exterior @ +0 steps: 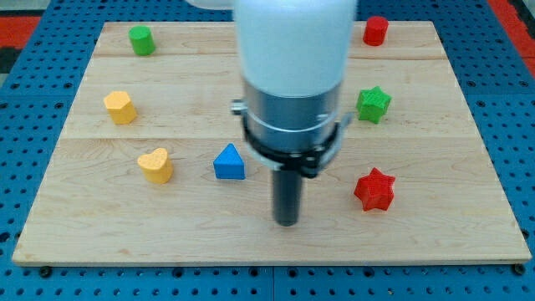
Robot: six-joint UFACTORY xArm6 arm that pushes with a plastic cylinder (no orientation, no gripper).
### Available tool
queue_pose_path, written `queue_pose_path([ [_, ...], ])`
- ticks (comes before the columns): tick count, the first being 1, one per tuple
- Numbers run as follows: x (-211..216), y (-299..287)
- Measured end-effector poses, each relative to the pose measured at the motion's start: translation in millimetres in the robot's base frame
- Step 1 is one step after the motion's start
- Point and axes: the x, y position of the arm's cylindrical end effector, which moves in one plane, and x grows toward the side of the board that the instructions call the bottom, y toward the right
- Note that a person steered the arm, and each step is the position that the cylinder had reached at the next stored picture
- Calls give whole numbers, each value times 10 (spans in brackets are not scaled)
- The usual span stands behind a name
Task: Push the blue triangle to the bottom center of the board
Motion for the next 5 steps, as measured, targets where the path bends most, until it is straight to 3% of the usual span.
queue_pose_path([
  [3,-122,243],
  [5,-786,243],
])
